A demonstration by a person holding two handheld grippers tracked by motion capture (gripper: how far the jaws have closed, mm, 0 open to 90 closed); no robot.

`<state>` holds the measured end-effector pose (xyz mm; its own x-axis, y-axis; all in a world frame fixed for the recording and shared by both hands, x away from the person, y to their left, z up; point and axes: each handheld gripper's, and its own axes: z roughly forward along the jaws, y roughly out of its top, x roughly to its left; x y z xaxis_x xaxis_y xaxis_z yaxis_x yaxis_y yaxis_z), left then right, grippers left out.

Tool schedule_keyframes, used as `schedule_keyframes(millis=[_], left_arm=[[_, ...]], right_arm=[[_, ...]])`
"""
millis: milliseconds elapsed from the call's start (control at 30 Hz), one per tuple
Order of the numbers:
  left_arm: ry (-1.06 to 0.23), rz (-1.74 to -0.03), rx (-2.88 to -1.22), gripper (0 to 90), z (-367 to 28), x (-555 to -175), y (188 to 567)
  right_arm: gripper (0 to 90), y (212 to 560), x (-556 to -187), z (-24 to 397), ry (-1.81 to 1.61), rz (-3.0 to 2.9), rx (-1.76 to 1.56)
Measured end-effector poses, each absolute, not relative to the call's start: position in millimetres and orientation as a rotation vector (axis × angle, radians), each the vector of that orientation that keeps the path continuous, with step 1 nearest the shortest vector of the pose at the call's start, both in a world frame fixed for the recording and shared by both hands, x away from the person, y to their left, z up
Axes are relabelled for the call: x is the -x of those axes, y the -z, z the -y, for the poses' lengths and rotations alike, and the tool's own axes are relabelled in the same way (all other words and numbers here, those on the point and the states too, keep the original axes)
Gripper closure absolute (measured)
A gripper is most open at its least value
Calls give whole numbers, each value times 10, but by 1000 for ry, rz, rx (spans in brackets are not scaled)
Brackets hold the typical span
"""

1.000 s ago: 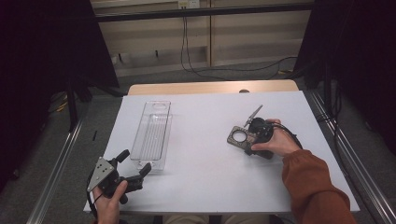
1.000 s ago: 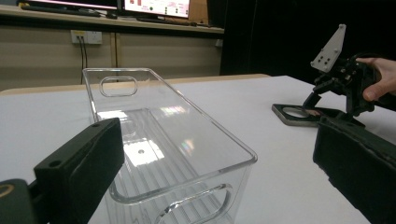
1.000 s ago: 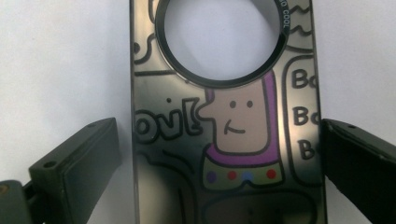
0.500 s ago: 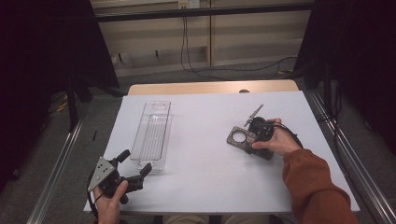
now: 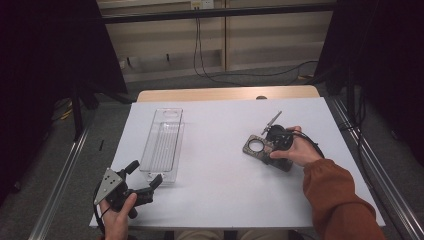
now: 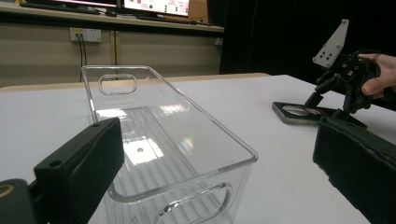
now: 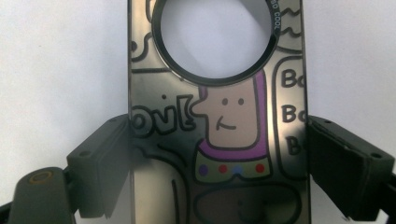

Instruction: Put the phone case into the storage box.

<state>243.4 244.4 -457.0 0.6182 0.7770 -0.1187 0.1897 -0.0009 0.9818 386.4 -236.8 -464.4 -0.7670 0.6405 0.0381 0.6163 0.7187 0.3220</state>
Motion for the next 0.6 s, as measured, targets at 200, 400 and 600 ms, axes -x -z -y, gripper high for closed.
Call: schedule_keyframes(millis=[200,400,600], left_arm=[[-567,-844,-1534,21,-2443,-2433,4568],[-565,-842,-1534,21,-2446,-2433,4568],[-567,-837,-1543,21,-2454,-2429,4566]], right_arm=[[125,4615,-3851,2392,-513,-2840,-1041],[124,4548,-3822,2436,-563,-2810,-1073],[124,4457,-3762,2477,-662,-2760,-1089]])
